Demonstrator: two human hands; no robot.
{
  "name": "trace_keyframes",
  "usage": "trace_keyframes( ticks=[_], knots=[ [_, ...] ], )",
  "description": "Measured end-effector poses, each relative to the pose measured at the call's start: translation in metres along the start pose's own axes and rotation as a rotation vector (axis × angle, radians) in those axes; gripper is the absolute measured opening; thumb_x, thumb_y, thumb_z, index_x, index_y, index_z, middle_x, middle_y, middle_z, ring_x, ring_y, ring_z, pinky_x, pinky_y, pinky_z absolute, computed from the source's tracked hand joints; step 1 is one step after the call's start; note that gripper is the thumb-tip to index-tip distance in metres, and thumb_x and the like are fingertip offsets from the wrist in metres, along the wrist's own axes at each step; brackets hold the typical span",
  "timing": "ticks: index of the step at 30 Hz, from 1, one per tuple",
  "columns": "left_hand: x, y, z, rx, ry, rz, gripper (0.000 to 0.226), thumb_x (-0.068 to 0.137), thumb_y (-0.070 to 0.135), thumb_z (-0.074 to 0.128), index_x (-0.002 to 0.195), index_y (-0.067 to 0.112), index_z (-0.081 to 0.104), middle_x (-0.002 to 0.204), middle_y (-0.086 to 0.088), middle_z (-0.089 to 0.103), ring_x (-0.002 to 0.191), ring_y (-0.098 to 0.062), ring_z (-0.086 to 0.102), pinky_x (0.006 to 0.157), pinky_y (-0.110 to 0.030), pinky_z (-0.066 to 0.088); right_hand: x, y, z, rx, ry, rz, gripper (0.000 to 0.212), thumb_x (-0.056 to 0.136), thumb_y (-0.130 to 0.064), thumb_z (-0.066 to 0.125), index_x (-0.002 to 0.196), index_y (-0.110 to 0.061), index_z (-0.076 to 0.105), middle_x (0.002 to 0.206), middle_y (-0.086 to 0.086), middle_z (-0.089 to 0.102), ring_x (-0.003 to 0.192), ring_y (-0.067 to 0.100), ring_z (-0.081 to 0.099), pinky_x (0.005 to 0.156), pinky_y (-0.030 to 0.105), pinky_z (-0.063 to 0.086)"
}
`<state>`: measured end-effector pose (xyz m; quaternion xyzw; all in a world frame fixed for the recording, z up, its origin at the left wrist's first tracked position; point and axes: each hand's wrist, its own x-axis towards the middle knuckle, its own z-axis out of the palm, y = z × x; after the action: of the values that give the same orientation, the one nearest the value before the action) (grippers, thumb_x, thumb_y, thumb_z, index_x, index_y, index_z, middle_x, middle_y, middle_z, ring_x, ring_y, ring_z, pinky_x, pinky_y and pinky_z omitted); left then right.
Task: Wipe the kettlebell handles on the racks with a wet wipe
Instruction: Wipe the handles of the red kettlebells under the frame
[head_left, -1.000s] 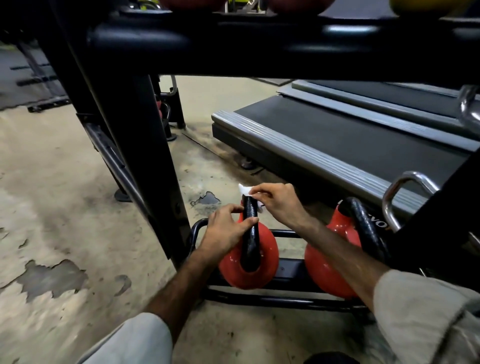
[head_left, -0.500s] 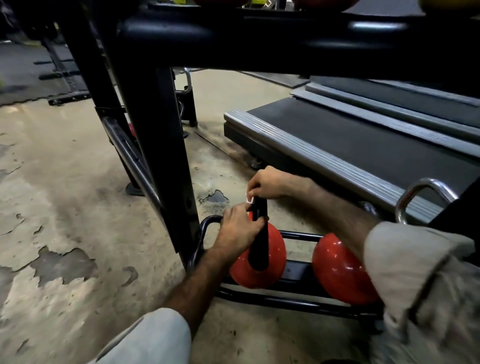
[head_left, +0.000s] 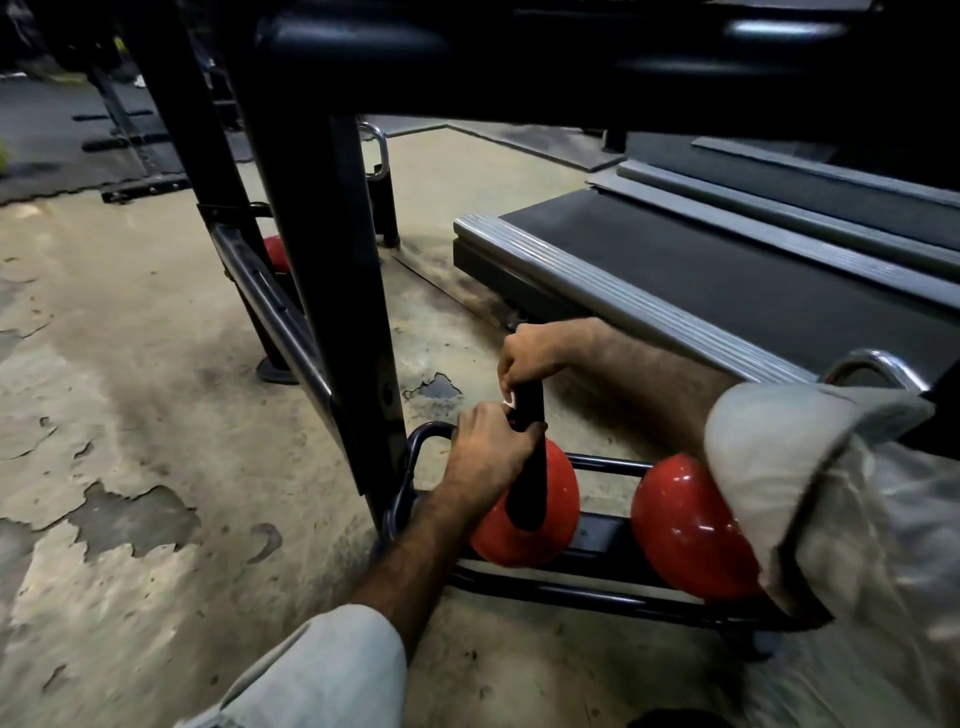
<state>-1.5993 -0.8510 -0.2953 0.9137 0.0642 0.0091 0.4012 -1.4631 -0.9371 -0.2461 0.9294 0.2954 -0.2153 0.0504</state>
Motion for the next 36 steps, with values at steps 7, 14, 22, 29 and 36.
trace_keyframes(
  ticks=[7,14,22,29,36],
  knots=[
    [0.0,-0.002,0.001,-0.034,0.008,0.013,0.029,0.082,0.042,0.061,0.083,0.015,0.07,0.081,-0.004,0.069,0.084,-0.019,0.062,0.069,-0.025,0.043,-0.061,0.009,0.055,0.331,0.437,-0.076,0.021,0.094,-0.025,0.058,0.107,-0.026,0.075,0.11,-0.006,0.073,0.097,0.007,0.068,0.092,0.024,0.05],
    [0.003,-0.004,0.0,-0.026,0.0,0.037,0.025,0.079,0.04,0.062,0.079,0.017,0.072,0.079,-0.002,0.071,0.085,-0.02,0.063,0.071,-0.027,0.046,-0.056,-0.015,0.095,0.731,0.825,0.199,0.026,0.096,-0.017,0.056,0.115,-0.02,0.072,0.116,0.006,0.07,0.113,0.014,0.062,0.082,0.009,0.037],
    [0.005,-0.004,-0.001,-0.027,-0.025,0.05,0.038,0.081,0.044,0.066,0.108,0.018,0.07,0.102,-0.001,0.072,0.1,-0.014,0.062,0.087,-0.025,0.046,-0.046,0.007,0.087,1.019,0.853,0.296,0.014,0.084,-0.015,0.074,0.096,-0.019,0.079,0.086,-0.002,0.076,0.07,0.003,0.067,0.067,0.009,0.05],
    [0.013,-0.002,-0.007,-0.007,-0.089,0.069,0.056,0.079,0.043,0.07,0.129,0.021,0.057,0.131,-0.002,0.059,0.126,-0.018,0.048,0.105,-0.029,0.035,-0.04,0.004,0.105,1.445,0.88,0.341,0.019,0.081,0.001,0.073,0.099,-0.004,0.074,0.084,0.012,0.073,0.068,0.014,0.068,0.064,0.022,0.059],
    [0.019,-0.009,-0.004,-0.085,-0.113,0.053,0.077,0.058,0.06,0.07,0.124,0.022,0.058,0.125,0.002,0.063,0.107,-0.019,0.063,0.09,-0.044,0.053,-0.03,-0.003,0.123,1.721,0.769,0.489,0.009,0.085,-0.002,0.07,0.08,-0.009,0.068,0.076,0.009,0.069,0.058,0.011,0.063,0.052,0.018,0.052]
  ],
)
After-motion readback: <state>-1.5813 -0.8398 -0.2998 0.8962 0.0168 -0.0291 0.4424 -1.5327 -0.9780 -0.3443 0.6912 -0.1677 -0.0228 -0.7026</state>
